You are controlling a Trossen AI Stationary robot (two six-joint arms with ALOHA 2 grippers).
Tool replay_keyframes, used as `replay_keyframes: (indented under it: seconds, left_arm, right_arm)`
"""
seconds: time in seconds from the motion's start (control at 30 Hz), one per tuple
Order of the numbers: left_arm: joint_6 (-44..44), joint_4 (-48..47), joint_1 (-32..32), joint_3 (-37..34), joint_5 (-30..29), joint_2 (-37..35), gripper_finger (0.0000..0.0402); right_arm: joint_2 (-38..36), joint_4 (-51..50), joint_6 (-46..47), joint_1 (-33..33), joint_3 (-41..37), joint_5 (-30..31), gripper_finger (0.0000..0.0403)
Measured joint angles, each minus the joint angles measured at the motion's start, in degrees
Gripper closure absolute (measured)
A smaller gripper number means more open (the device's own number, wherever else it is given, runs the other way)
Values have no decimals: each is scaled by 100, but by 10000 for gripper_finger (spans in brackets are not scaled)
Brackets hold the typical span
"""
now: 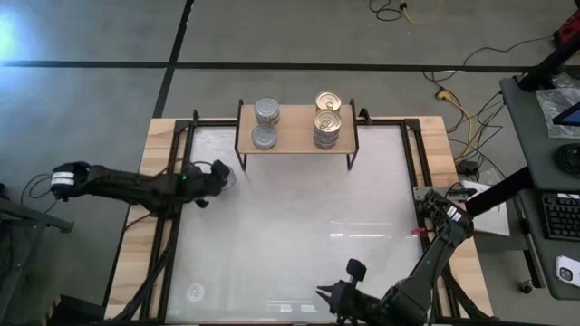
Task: Stack canned seafood by type on shelf
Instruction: Stack the green tuna can on top of the green tuna can on the shelf
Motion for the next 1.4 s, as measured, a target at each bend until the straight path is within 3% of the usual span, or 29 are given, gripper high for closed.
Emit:
replay_keyframes:
  seconds: [0.2, 0.33, 0.5, 0.67, 0.83, 0.97, 1.13, 1.3, 1.4]
  left_arm:
    - [924, 387, -990, 39, 5, 280, 401]
    - [1605, 1464, -1646, 62, 8, 668, 401]
    - [3173, 2972, -2157, 338, -46, 1557, 401]
    - [5301, 3603, -2458, 930, 684, 2386, 401]
    - [6333, 3476, -2754, 1449, 416, 2497, 401]
    - [7253, 2759, -2776, 1765, 170, 2324, 401]
    - [7037, 1038, -2814, 2140, -657, 2173, 401]
    - [5895, -814, -2773, 2342, -1990, 2198, 401]
    - [5298, -1061, -2655, 2190, -2077, 2284, 401]
  right_arm:
    - [6, 110, 204, 0, -115, 90, 374]
    - [8, 141, 209, -64, -250, 321, 374]
    - [9, 168, 206, -306, -393, 366, 374]
    - [9, 172, 132, -520, -548, 285, 374]
    - [9, 176, 130, -553, -708, 253, 374]
    - [9, 211, 137, -553, -966, 266, 374]
    - [13, 436, 187, -592, -1479, 466, 374]
    - [17, 565, 185, -755, -1899, 607, 374]
    - [17, 637, 194, -888, -2012, 670, 374]
